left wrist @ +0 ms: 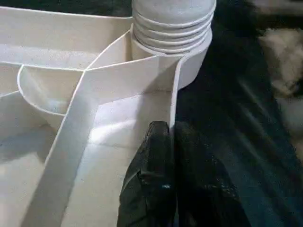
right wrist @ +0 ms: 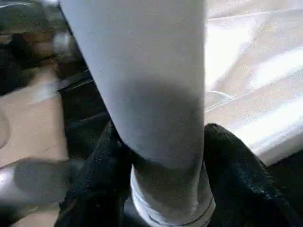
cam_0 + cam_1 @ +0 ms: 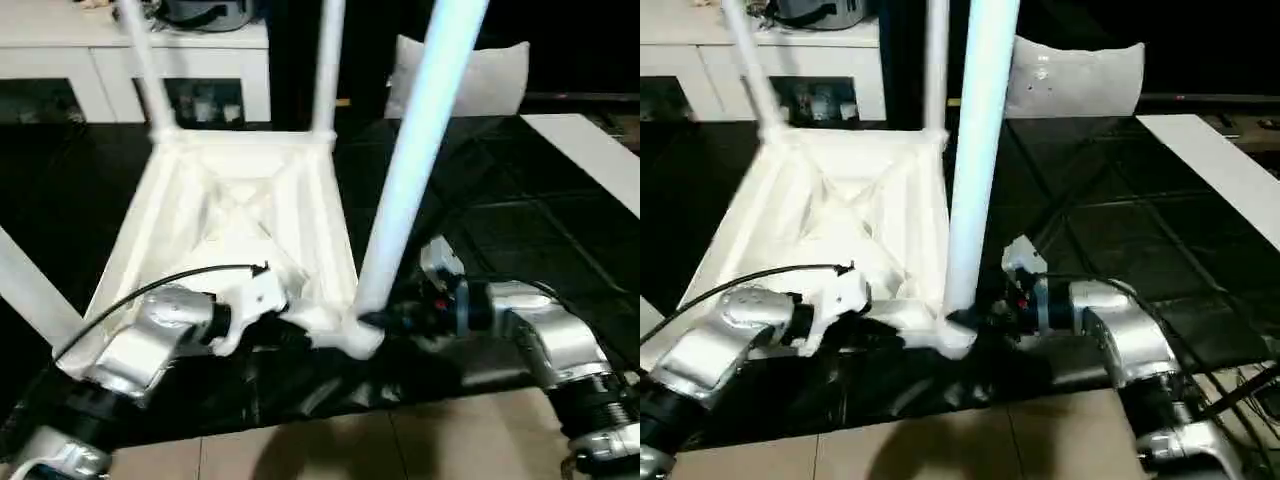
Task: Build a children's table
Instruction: Rotate leg to tighten
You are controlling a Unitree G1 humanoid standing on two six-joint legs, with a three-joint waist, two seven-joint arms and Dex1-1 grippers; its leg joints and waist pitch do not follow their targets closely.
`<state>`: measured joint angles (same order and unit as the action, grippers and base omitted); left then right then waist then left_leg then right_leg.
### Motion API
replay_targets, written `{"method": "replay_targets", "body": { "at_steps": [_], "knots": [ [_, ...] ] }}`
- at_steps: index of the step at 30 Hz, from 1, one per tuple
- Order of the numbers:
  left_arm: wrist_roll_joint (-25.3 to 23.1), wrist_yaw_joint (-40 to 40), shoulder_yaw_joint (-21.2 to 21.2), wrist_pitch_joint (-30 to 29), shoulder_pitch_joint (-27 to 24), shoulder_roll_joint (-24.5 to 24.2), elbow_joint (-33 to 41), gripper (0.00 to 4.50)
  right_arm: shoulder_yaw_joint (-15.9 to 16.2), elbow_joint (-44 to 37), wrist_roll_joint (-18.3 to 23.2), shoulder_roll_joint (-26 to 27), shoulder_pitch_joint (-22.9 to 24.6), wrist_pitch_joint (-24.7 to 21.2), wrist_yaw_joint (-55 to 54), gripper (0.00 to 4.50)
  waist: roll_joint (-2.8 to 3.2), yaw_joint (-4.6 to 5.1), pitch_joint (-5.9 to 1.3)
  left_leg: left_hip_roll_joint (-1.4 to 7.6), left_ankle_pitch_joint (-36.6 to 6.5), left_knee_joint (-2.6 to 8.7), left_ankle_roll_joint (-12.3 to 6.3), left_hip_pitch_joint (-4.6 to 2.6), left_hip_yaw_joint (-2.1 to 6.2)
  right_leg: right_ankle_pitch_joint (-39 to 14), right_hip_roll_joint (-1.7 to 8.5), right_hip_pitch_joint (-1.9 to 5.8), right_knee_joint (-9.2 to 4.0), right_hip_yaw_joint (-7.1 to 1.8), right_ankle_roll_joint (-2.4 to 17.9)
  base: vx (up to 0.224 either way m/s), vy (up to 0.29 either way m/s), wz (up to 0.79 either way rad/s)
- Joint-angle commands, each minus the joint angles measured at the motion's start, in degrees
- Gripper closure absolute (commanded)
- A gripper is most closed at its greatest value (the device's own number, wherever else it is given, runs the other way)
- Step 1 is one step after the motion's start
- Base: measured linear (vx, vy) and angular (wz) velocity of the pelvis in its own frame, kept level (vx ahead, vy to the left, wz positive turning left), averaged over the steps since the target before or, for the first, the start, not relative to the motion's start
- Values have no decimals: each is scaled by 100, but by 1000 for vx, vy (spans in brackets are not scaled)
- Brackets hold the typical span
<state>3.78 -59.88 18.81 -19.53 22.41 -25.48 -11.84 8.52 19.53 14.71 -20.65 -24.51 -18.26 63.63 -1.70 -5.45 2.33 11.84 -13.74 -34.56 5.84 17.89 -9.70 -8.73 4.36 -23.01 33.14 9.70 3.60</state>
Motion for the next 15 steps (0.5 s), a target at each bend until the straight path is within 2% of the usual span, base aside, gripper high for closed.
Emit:
{"method": "replay_targets", "body": {
  "at_steps": [1, 2, 3, 4, 6, 8, 9, 10, 12, 13, 15],
  "knots": [
    [73, 822, -23, -418, 169, 627, -27, 450, -57, 305, -178, 523, -195, -381, -1273, 253, 17, -44, -313, 99, -540, 385, -170, 122, 51, -2829, 483, 395, -546, -328, -77, 0, 0, 0],
    [52, 1019, -65, -513, 229, 777, -69, 450, -157, 369, -171, 646, -252, -524, -1576, 253, 9, 18, -311, 79, -581, 372, -150, 119, 51, -3001, 465, 383, -598, -286, -195, 0, 0, 0],
    [24, 1208, -100, -604, 293, 922, -120, 450, -263, 440, -180, 775, -311, -591, -1905, 254, 10, 31, -317, 68, -611, 358, -156, 116, 53, -3052, 458, 379, -620, -265, -256, 0, 0, 0],
    [-34, 1520, -155, -704, 394, 1158, -208, 450, -493, 567, -144, 1012, -404, -734, -2500, 255, 39, 62, -318, 47, -672, 344, -210, 110, 45, -3122, 450, 364, -668, -238, -372, 0, 0, 0],
    [-99, 1937, -246, -862, 532, 1496, -297, 450, -767, 680, -101, 1318, -477, -833, -3217, 255, 30, 73, -325, 24, -720, 327, -232, 90, 35, -3162, 429, 336, -709, -202, -459, 0, 0, 0],
    [-180, 2166, -265, -820, 608, 1659, -367, 450, -783, 696, -136, 1425, -462, -654, -3377, 255, 38, 45, -351, 30, -678, 333, -280, 87, 43, -3033, 432, 342, -691, -202, -517, 0, 0, 0],
    [-262, 2284, -240, -719, 653, 1742, -423, 450, -827, 697, -142, 1516, -437, -490, -3434, 255, 67, 29, -352, 39, -660, 341, -300, 92, 44, -2960, 436, 336, -678, -214, -504, 0, 0, 0],
    [-302, 2318, -219, -671, 667, 1769, -439, 450, -882, 692, -137, 1577, -421, -414, -3497, 199, 66, -6, -377, 72, -512, 361, -322, 112, 57, -2632, 443, 353, -622, -253, -430, 0, 0, 0],
    [-362, 2311, -175, -665, 669, 1765, -421, 450, -917, 648, -191, 1617, -397, -372, -3554, 185, 62, -28, -401, 103, -284, 378, -354, 170, 82, -2213, 463, 398, -513, -300, -289, 0, 0, 0],
    [-420, 2243, -117, -643, 649, 1681, -403, 450, -902, 574, -206, 1575, -355, -348, -3464, 168, 68, -47, -414, 118, -129, 378, -392, 166, 86, -1926, 469, 398, -460, -326, -166, 0, 0, 0],
    [-436, 2234, -101, -642, 645, 1661, -398, 450, -898, 552, -209, 1567, -345, -347, -3450, 168, 79, -55, -410, 140, -51, 383, -414, 164, 83, -1733, 476, 396, -418, -352, -21, 0, 0, 0]
  ]
}}
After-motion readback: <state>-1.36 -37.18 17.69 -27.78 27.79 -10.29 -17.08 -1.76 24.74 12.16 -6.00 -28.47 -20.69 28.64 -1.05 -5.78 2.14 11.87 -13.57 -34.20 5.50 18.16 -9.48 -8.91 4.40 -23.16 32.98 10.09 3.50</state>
